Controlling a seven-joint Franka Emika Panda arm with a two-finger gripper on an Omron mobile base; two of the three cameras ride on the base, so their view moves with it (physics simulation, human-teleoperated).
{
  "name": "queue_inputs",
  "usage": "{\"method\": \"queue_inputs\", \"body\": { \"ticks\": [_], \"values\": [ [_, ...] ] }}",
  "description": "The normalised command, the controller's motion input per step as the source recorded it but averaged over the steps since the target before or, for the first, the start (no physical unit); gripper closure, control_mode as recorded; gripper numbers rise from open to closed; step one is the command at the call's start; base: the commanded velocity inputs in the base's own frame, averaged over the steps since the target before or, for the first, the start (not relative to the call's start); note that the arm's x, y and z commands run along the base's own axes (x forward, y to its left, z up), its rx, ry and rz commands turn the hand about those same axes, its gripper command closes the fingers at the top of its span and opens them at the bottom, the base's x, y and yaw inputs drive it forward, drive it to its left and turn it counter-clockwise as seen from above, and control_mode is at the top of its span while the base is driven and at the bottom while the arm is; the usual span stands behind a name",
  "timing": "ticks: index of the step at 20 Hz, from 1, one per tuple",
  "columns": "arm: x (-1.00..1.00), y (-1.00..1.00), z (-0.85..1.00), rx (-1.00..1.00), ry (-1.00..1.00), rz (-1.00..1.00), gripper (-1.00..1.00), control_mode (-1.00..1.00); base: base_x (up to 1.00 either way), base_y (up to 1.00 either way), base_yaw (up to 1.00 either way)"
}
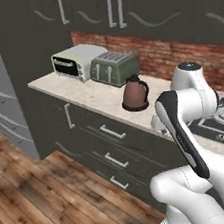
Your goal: Navigate to the microwave.
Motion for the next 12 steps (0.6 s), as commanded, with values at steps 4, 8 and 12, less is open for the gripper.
{"method": "queue_inputs", "body": {
  "ticks": [4, 8, 12],
  "values": [
    [0.00, 0.00, 0.00, 0.00, 0.00, 0.00, -1.00, 1.00, 0.06, 0.56, 0.37],
    [0.00, 0.00, 0.00, 0.00, 0.00, 0.00, -1.00, 1.00, 0.08, 0.66, 0.36],
    [0.00, 0.00, 0.00, 0.00, 0.00, 0.00, -1.00, 1.00, 0.15, 0.68, 0.41]
  ]
}}
